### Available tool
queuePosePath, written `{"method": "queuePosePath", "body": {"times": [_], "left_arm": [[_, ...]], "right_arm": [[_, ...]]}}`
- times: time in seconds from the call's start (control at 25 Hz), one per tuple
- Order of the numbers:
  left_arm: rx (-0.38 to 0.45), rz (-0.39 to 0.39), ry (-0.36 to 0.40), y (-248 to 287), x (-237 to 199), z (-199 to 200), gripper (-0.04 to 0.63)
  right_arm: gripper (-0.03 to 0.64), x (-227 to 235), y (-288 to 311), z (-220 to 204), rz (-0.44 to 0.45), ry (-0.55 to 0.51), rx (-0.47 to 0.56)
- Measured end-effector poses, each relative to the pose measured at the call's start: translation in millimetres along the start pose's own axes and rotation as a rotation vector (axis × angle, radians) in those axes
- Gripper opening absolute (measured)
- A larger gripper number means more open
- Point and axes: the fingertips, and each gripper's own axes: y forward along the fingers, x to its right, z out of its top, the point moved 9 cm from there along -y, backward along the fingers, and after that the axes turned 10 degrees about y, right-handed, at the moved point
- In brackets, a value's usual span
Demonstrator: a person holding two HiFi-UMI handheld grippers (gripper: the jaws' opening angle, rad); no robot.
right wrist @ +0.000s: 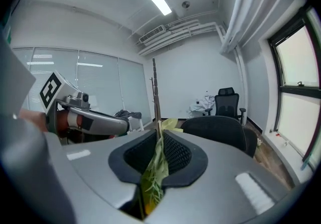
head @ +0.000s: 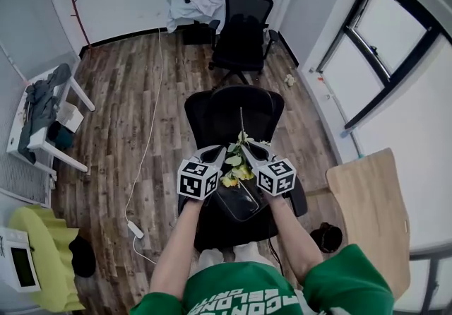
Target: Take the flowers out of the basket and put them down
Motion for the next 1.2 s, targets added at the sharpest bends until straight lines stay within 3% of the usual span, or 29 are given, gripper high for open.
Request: {"method": "queuePosePath", "body": {"times": [0.28,0.52,0.84,1.2], "left_arm": [[0.017,-0.112,0.035,3.8,18.6,11.0,0.018],[0.032,-0.249,0.100,28.6,80.8,30.2,0.018],[0.042,-0.449,0.183,53.1,227.4,35.7,0.018],[0.033,-0.619,0.213,47.6,419.4,12.4,0.018]], "right_arm": [[0.049,-16.8,-30.9,4.7,-0.078,0.007,0.080],[0.049,-2.8,-106.1,6.3,-0.198,0.013,0.151],[0.049,24.2,-273.4,-13.2,-0.400,0.036,0.261],[0.049,21.0,-480.6,-75.4,-0.582,0.088,0.328]]}}
